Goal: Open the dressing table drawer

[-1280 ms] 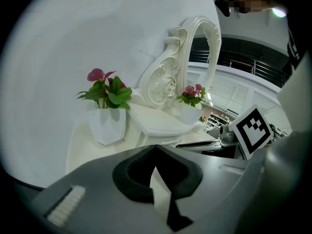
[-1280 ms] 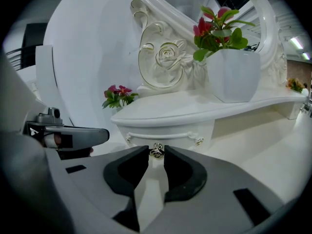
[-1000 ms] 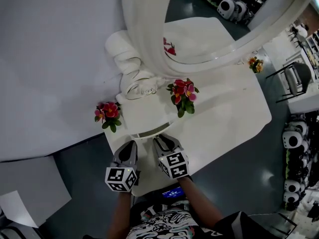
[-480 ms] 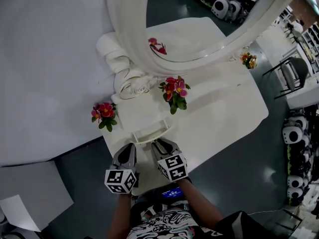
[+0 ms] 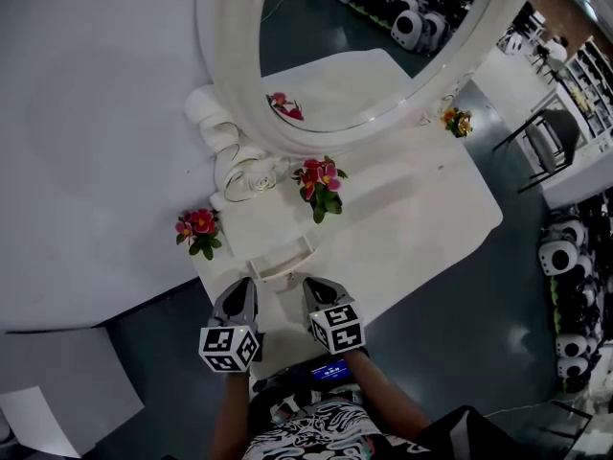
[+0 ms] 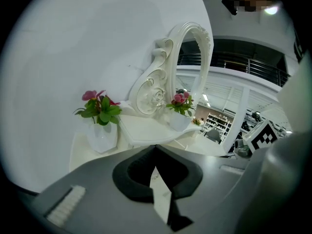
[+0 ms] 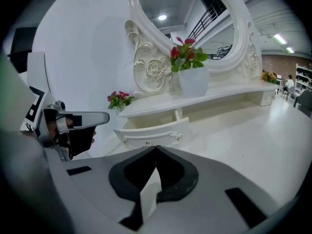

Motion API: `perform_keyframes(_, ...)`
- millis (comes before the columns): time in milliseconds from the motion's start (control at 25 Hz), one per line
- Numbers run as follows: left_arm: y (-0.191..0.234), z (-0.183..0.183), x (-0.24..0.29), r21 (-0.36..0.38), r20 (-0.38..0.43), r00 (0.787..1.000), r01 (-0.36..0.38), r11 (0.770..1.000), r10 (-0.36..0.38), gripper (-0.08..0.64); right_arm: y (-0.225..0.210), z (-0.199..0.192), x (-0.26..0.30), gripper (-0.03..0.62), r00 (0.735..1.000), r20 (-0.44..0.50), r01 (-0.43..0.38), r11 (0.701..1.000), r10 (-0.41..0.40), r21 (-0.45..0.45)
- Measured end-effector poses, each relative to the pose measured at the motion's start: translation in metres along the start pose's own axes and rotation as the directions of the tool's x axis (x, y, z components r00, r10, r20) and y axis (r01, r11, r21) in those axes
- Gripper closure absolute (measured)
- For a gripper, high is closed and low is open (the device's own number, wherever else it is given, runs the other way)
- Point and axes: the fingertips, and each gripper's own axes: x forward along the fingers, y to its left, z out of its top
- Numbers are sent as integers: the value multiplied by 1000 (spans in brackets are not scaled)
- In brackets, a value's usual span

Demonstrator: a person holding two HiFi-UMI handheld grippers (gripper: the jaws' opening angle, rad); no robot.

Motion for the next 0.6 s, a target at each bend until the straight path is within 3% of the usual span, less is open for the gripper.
perform_keyframes(600,-36,60,-33,74,131,990,45,996,-55,558,17,61,-65,591,978,206,32,999,-29,-11)
